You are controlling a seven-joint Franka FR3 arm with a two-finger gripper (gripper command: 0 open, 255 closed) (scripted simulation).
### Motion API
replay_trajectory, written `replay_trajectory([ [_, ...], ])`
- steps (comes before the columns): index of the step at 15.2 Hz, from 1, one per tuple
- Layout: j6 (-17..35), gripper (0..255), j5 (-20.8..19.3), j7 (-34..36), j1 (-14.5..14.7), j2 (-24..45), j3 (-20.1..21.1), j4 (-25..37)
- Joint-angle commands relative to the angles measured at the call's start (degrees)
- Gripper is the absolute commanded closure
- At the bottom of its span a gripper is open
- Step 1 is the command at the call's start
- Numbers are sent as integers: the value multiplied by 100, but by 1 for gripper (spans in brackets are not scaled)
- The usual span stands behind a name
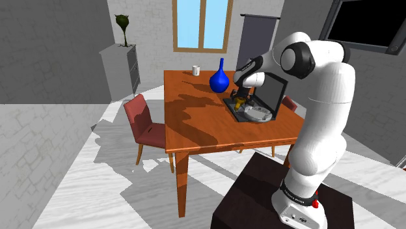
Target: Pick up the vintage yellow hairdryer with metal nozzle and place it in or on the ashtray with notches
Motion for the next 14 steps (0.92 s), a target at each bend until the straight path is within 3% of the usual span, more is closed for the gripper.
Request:
replay_trajectory([
  [1, 96, 0, 71, -57, -28, 100, 21, -1],
  [8, 95, 0, 70, -56, -28, 100, 22, 0],
  [9, 95, 255, 70, -56, -28, 100, 22, 0],
  [14, 95, 255, 70, -56, -28, 100, 22, 0],
])
